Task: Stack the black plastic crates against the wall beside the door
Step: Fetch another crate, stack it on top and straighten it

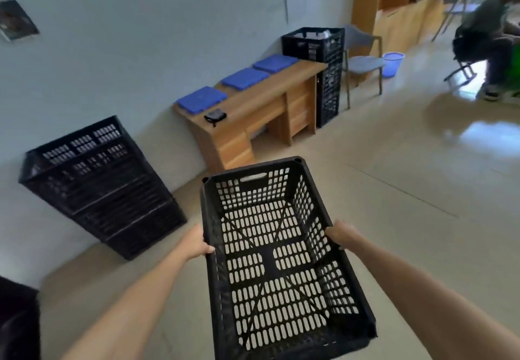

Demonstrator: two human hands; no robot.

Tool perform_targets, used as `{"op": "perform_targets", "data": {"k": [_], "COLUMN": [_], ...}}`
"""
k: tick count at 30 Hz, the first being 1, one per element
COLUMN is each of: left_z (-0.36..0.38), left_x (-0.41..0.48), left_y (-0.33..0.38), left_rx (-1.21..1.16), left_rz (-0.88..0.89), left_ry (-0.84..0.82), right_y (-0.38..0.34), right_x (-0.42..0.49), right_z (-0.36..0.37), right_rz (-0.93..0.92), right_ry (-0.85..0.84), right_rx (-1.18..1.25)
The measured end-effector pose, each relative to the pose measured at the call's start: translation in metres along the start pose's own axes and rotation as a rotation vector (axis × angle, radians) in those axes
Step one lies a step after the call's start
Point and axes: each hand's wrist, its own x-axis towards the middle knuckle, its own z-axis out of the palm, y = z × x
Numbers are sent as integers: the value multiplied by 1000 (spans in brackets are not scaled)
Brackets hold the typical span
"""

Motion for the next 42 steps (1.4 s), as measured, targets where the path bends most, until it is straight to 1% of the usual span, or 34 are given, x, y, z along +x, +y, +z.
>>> {"op": "perform_targets", "data": {"k": [5, 9, 11, 15, 18, 22, 25, 28, 33, 37, 42], "left_z": [-54, -91, -106, -126, -141, -175, -209, -250, -323, -379, -463], "left_x": [1, 9, 12, 21, 33, 58, 73, 80, 74, 62, 55], "left_y": [-106, -182, -214, -267, -293, -316, -328, -340, -370, -404, -463], "left_rx": [20, 68, 12, -127, -149, -144, -164, -189, -276, -312, -338], "left_rz": [-166, -219, -264, -410, -489, -533, -597, -674, -837, -920, -913], "left_ry": [100, 128, 125, 130, 180, 222, 243, 299, 425, 559, 668], "right_y": [-108, -181, -210, -257, -292, -348, -407, -473, -589, -677, -793], "right_x": [34, 51, 56, 74, 89, 119, 141, 162, 167, 154, 134], "right_z": [81, 143, 168, 211, 235, 257, 266, 278, 306, 340, 385], "right_rz": [-148, -241, -255, -282, -306, -382, -488, -605, -848, -1038, -1177], "right_ry": [-78, -131, -166, -229, -263, -322, -352, -380, -276, -251, -241], "right_rx": [-155, -274, -282, -296, -342, -444, -565, -597, -569, -605, -579]}}
